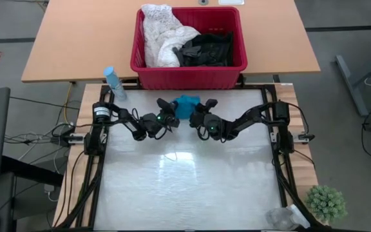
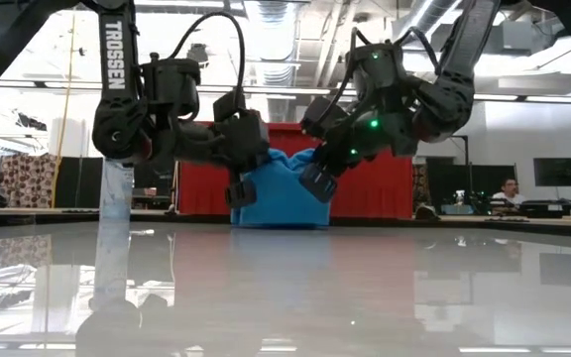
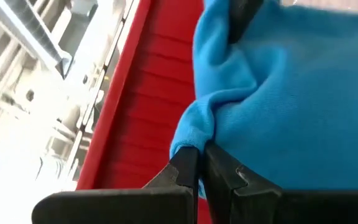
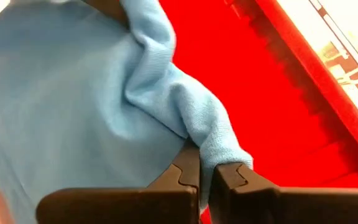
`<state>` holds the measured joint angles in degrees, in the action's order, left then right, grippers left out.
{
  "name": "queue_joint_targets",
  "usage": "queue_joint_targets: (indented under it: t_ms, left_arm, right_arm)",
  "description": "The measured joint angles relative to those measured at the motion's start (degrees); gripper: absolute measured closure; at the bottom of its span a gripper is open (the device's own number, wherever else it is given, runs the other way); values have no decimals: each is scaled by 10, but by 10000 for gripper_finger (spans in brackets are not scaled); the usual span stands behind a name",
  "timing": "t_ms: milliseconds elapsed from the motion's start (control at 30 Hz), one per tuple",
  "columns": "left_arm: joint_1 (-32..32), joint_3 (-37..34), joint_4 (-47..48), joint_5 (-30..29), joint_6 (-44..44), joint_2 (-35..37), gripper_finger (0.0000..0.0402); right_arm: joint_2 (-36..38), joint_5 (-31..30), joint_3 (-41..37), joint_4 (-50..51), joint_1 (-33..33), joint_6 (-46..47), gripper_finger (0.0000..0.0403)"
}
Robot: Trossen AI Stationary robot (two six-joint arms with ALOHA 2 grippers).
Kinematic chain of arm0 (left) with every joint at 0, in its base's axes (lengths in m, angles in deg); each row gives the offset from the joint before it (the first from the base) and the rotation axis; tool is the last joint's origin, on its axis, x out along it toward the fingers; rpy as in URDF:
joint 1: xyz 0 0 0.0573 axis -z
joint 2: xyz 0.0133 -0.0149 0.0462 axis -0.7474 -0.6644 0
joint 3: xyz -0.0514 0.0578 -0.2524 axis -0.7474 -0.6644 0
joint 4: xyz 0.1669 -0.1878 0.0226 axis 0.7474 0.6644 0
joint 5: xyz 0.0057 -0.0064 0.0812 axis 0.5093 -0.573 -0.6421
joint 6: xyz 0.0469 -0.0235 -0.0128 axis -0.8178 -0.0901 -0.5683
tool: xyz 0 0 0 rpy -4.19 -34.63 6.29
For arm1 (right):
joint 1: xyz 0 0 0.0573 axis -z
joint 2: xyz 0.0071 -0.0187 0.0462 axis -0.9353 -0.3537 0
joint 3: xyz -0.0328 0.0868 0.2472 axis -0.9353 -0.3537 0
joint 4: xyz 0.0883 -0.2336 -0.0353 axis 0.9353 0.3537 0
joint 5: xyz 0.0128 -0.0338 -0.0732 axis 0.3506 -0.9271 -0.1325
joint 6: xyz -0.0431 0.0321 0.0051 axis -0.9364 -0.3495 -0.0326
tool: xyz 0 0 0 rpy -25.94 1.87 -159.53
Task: Fold laundry
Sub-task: Fold the blue shorts
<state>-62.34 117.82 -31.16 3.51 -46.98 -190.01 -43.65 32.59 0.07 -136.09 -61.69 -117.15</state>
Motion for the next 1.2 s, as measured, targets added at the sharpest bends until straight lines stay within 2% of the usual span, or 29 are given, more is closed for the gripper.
queue_joint_targets:
  t_ms: [133, 300, 467, 700, 800, 933, 1033, 1200]
  left_arm:
    - [9, -5, 1, -20, 23, 1, 401]
    - [55, -17, 1, -90, 41, 1, 401]
    - [140, -16, 3, -153, 30, 3, 401]
    - [274, 14, 3, -273, 44, 40, 401]
    - [317, 33, 3, -337, 99, 68, 401]
    - [368, 61, 3, -426, 152, 97, 401]
    - [412, 75, 5, -454, 194, 110, 401]
    - [475, 93, 24, -479, 314, 111, 401]
  right_arm:
    - [0, -17, 0, -1, -12, 0, 366]
    - [0, -96, 0, -3, -45, 0, 367]
    - [0, -149, 0, -34, -106, 0, 366]
    - [32, -296, 11, -51, -225, 5, 365]
    - [53, -341, 16, -51, -281, 56, 365]
    - [73, -343, 33, -51, -351, 167, 368]
    - [70, -344, 53, -49, -391, 243, 376]
    - [47, -348, 102, -21, -430, 319, 377]
